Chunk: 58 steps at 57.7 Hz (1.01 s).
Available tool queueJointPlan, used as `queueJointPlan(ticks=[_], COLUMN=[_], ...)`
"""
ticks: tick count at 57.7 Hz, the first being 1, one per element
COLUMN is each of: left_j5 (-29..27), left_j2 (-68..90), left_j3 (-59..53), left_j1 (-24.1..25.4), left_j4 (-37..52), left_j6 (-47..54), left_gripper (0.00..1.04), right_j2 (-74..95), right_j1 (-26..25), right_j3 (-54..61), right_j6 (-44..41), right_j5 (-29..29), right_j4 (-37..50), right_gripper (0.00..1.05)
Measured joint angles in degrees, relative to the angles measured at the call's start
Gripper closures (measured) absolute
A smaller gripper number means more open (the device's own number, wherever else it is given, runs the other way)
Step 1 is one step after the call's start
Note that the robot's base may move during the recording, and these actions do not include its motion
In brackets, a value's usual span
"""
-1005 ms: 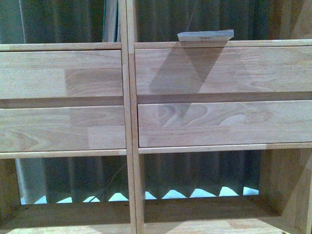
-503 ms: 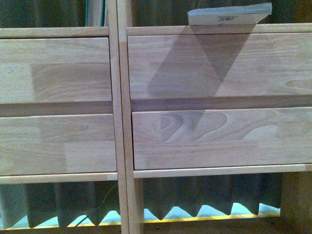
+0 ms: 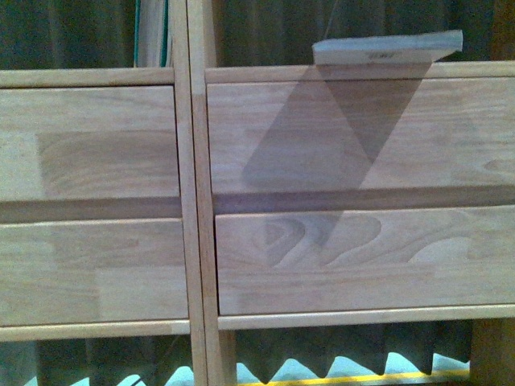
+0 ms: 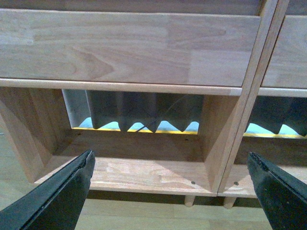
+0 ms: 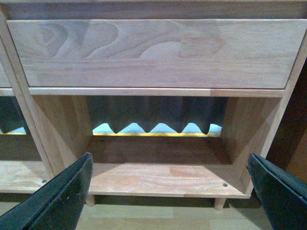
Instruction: Organize books on shelf
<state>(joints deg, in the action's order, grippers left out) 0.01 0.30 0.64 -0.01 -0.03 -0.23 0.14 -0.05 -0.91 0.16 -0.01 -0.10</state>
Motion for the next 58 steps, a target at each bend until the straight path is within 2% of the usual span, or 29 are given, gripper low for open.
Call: queueJointPlan(ticks=[35, 37, 40, 41, 44, 47, 54, 58], left_j5=[-0.02, -0.04, 0.00, 0.00, -0.04, -0.02, -0.02, -0.02], left_j2=[-0.04, -0.04, -0.04, -0.04, -0.04, -0.04, -0.04, -0.04], left_j3=[0.00, 0.00, 0.00, 0.00, 0.00, 0.00, 0.00, 0.00], left_j1=[0.00, 0.00, 0.00, 0.00, 0.00, 0.00, 0.00, 0.00], left_j4=[0.00, 0.00, 0.00, 0.00, 0.00, 0.00, 0.00, 0.00], left_j6=[0.02, 0.00, 0.00, 0.00, 0.00, 0.00, 0.00, 0.00], left_gripper=[0.07, 0.07, 0.07, 0.07, 0.07, 0.07, 0.07, 0.07], right_j2=[0.04, 0.79, 4.35, 5.14, 10.43, 15.45, 36.24, 45.09], right_j1=[-0.07, -1.31, -4.57, -4.74, -4.66, -3.82, 2.40, 4.55], right_j3=[0.00, -0.37, -1.55, -1.81, -3.87, -6.51, -17.90, -21.90], right_j6=[0.11, 1.46, 5.14, 6.32, 11.21, 14.62, 25.70, 29.92], right_j5=[-0.39, -5.14, -16.28, -17.57, -22.60, -22.91, -16.70, -14.91], right_j4=[-0.04, -1.03, -1.07, -0.66, 3.72, 8.87, 25.09, 29.09], right_gripper=[0.07, 0.07, 0.07, 0.07, 0.07, 0.07, 0.07, 0.07])
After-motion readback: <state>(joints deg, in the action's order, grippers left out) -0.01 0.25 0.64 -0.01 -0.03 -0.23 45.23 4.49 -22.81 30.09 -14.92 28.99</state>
